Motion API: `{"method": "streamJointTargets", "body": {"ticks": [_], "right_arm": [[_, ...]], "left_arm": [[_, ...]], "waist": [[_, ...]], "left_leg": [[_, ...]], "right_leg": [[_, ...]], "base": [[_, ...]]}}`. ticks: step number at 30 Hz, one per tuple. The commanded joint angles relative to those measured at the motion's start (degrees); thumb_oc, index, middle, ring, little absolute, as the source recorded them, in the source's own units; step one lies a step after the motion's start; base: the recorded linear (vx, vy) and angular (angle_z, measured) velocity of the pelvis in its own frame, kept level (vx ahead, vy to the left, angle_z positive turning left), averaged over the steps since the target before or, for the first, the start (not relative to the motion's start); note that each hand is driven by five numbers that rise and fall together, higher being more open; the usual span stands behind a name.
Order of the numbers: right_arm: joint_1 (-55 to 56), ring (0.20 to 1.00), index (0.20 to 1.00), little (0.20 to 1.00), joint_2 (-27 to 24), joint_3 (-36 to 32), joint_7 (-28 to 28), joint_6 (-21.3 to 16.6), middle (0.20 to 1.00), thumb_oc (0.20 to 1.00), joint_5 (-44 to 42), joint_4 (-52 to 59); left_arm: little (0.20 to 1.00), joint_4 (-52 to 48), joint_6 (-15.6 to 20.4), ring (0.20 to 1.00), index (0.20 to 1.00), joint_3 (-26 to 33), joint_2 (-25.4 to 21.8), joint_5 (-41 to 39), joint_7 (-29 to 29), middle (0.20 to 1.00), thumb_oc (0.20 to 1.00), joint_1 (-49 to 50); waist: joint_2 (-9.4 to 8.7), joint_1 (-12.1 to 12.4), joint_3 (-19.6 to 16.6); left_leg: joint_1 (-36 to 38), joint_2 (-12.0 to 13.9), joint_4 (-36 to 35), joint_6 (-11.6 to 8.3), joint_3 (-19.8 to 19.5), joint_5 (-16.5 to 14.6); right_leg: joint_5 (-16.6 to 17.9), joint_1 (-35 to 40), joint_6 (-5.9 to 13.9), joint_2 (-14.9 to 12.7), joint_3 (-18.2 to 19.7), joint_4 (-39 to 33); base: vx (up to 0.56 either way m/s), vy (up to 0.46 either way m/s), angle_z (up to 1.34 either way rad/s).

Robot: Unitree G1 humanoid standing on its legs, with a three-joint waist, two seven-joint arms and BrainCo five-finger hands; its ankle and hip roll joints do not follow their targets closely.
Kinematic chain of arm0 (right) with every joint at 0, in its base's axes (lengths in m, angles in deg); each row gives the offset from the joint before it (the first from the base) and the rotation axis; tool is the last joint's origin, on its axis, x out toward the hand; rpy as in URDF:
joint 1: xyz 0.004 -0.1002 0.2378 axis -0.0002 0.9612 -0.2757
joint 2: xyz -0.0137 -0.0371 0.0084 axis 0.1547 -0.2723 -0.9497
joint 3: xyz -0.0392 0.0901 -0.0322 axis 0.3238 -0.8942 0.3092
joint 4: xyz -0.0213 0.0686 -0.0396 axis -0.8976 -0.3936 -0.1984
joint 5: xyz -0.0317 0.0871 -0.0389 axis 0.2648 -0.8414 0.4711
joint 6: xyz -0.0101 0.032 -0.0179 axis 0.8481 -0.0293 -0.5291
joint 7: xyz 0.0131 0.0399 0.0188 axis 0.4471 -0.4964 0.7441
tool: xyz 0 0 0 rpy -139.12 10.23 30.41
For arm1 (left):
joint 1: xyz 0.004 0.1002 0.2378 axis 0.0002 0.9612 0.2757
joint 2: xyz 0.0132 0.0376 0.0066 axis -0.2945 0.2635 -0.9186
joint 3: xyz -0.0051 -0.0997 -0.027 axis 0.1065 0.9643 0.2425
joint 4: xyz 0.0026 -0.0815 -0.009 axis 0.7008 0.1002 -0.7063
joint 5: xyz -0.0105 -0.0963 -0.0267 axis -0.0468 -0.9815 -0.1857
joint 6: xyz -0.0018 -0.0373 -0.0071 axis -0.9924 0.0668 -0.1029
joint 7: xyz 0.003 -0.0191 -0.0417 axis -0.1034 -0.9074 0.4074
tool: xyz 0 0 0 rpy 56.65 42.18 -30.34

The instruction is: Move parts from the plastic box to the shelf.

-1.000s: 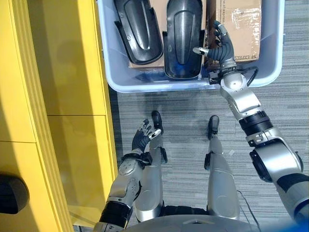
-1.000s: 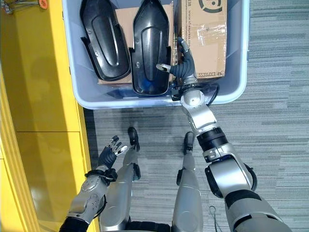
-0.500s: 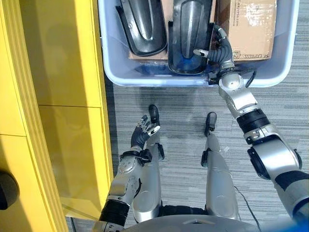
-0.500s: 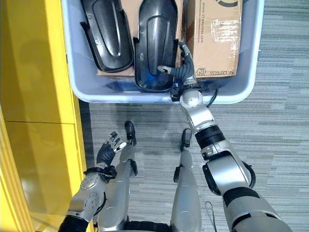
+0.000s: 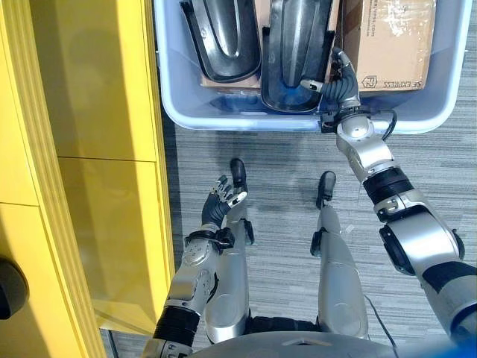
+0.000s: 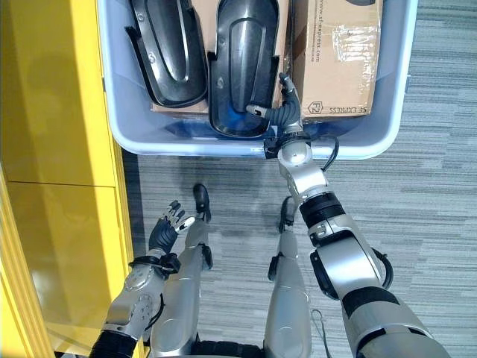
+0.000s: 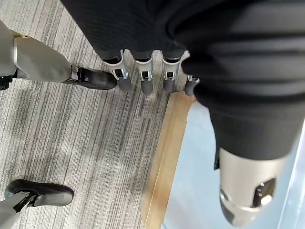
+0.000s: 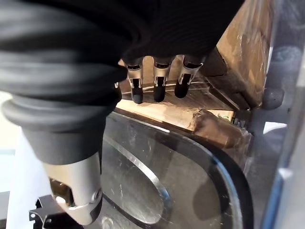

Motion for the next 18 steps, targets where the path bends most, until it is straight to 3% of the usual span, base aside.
{"method": "streamJointTargets", "body": {"ticks": [1,18], "right_arm": [[-5.2,1.000,1.000,1.000,-1.8,-0.3,1.8,-1.6,1.000,1.000,-0.9,-5.6],[-14.3,1.000,1.000,1.000,-6.6,5.0,3.8,-2.7,1.000,1.000,-2.1,-19.6]], "left_arm": [[1.000,-4.0,1.9,1.000,1.000,-0.4,-1.7,-2.0,0.4,1.000,1.000,0.6],[1.000,-6.0,2.6,1.000,1.000,-2.1,-2.3,-1.7,1.2,1.000,1.000,0.4]], "waist": [[0.29,1.2,-1.1],[0.79,3.1,-1.1]], "left_leg": [[2.9,4.1,0.4,-2.09,-3.6,-8.5],[-0.8,4.4,0.4,-2.23,-4.5,-8.5]], "right_leg": [[0.3,1.8,-2.92,-3.0,2.2,0.3],[0.3,-0.5,-2.47,-3.3,1.5,0.3]], "base": [[0.00,0.000,0.00],[0.01,0.007,0.00]]}}
